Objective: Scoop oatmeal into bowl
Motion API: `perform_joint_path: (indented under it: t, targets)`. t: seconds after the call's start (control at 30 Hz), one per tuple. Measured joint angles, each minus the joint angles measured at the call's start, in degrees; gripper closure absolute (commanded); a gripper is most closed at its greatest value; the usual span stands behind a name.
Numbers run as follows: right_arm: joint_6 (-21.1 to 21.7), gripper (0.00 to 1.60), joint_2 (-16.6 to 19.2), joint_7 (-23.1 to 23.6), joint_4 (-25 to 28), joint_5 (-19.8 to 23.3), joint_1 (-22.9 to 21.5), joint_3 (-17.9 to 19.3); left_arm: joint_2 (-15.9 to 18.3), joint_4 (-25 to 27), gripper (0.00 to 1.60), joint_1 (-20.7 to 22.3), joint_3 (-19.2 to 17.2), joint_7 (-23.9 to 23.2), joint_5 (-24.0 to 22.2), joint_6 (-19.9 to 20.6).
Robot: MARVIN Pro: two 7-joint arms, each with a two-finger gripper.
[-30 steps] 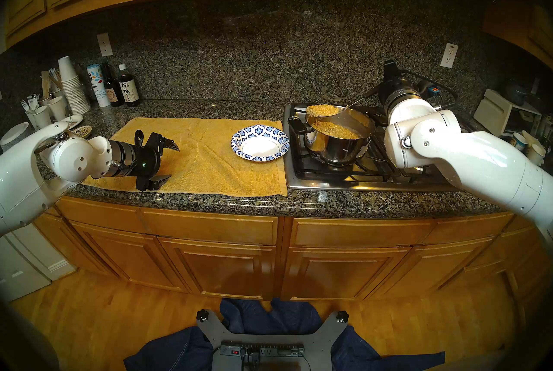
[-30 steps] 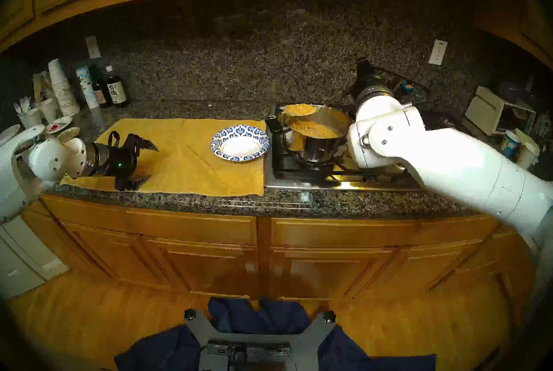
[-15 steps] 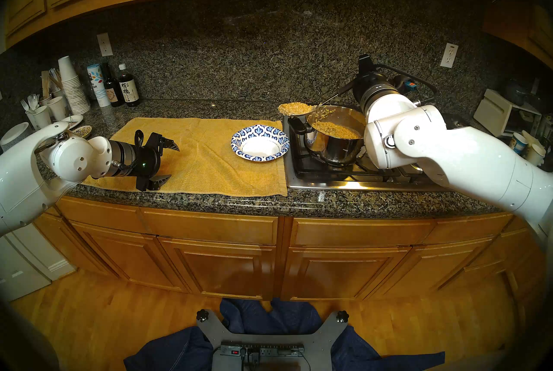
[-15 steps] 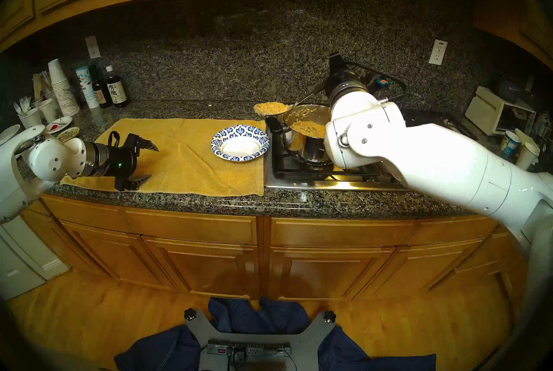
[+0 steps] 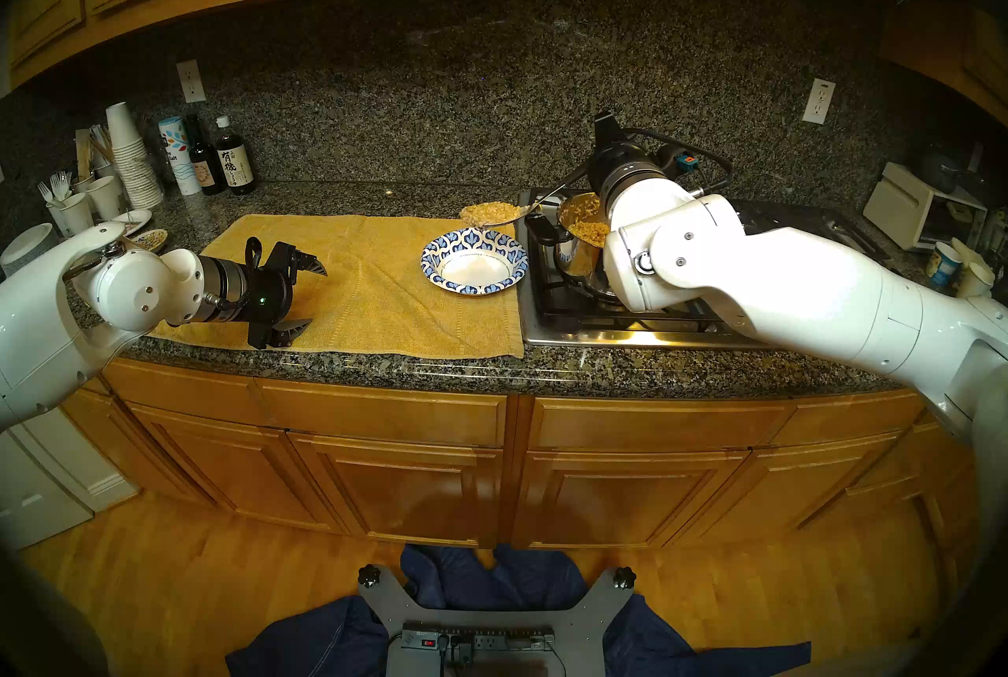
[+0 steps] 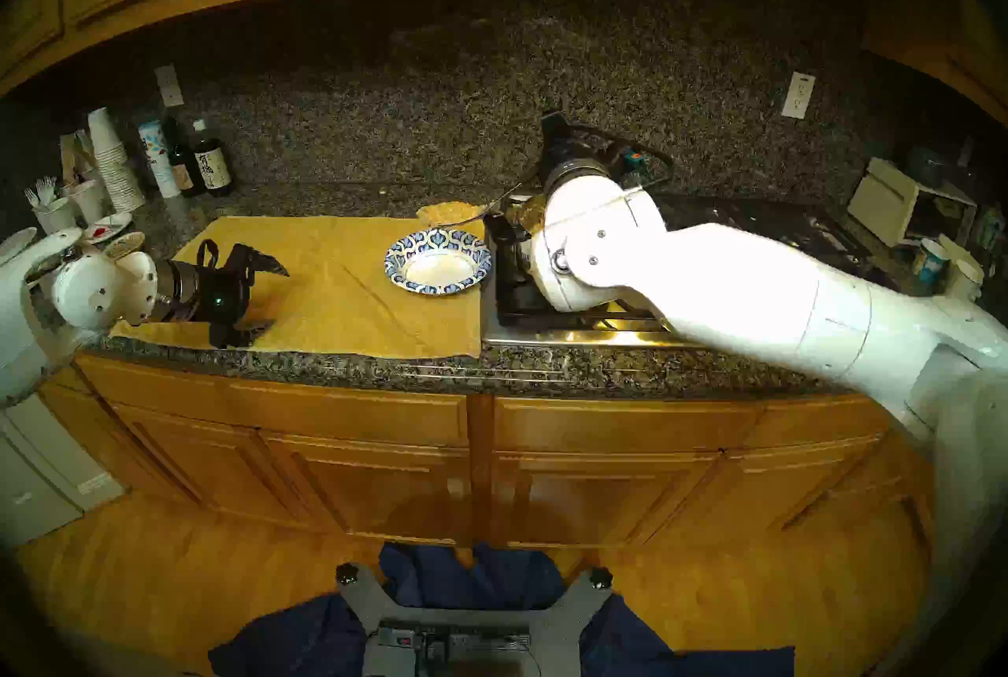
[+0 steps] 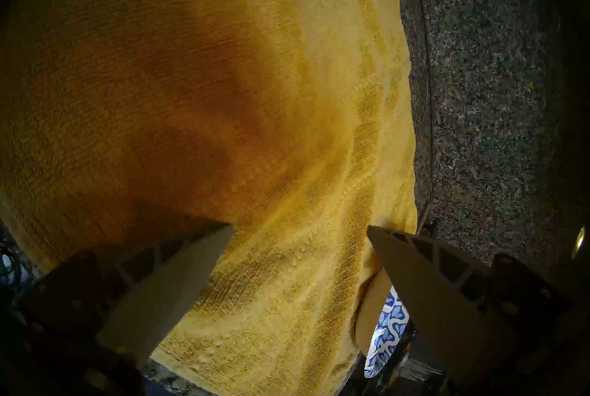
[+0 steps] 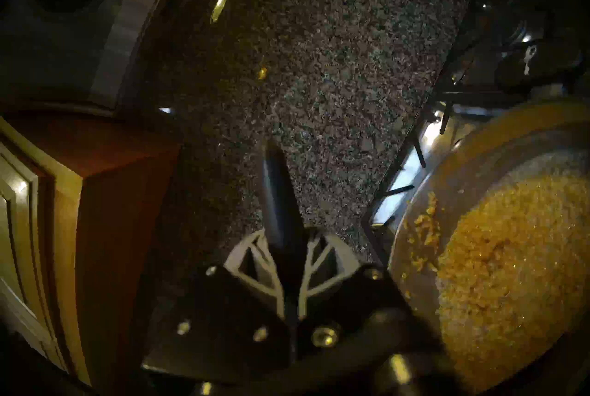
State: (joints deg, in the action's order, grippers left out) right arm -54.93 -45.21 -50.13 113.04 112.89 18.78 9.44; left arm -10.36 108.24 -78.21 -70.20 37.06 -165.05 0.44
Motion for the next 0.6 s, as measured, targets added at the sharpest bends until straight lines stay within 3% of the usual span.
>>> perform_joint_path:
  t: [0.47, 0.6]
  targets:
    - [0.1, 1.6, -7.6, -0.1, -4.2, -4.5, -4.0, -7.2, 0.0, 0.0, 0.0, 0.0, 0.0, 0.0, 0.0, 0.0]
    - [0.8, 1.6, -9.3, -0.6, -5.5, -7.6, -5.5, -9.6, 0.0, 0.0, 0.0, 0.0, 0.0, 0.0, 0.0, 0.0]
